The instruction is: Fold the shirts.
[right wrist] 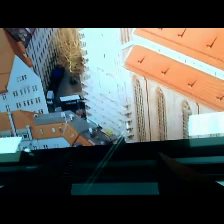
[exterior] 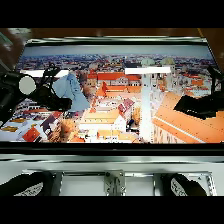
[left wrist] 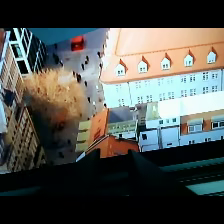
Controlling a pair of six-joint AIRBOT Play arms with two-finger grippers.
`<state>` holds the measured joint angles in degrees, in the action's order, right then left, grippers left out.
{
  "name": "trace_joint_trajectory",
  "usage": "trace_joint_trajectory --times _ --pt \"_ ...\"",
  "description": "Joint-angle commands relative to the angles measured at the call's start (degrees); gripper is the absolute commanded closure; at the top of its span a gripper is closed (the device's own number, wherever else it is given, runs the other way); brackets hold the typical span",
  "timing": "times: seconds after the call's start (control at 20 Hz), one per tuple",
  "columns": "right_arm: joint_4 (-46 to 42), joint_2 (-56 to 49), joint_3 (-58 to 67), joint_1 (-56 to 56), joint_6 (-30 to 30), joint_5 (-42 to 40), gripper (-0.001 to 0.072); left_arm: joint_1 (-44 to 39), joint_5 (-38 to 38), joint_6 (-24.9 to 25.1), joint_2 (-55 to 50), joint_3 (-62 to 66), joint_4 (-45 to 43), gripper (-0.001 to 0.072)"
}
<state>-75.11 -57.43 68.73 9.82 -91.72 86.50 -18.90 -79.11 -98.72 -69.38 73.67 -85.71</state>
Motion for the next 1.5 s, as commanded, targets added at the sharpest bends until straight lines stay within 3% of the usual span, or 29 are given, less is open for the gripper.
trace_joint_trajectory --times 0.0,1.05,1.45 --pt "0.02 -0.02 0.07 -0.04 0.00 0.02 0.0076 0.07 0.02 0.02 0.02 -0.02 0.00 0.0466" --pt "1.49 -0.02 0.07 -0.04 0.09 -3.76 0.0076 0.04 2.08 -0.02 -0.55 -0.02 0.26 0.0465" --pt "1.64 -0.02 0.07 -0.04 4.13 -5.79 0.0076 -0.02 1.11 0.00 -0.72 -0.02 0.85 0.0465"
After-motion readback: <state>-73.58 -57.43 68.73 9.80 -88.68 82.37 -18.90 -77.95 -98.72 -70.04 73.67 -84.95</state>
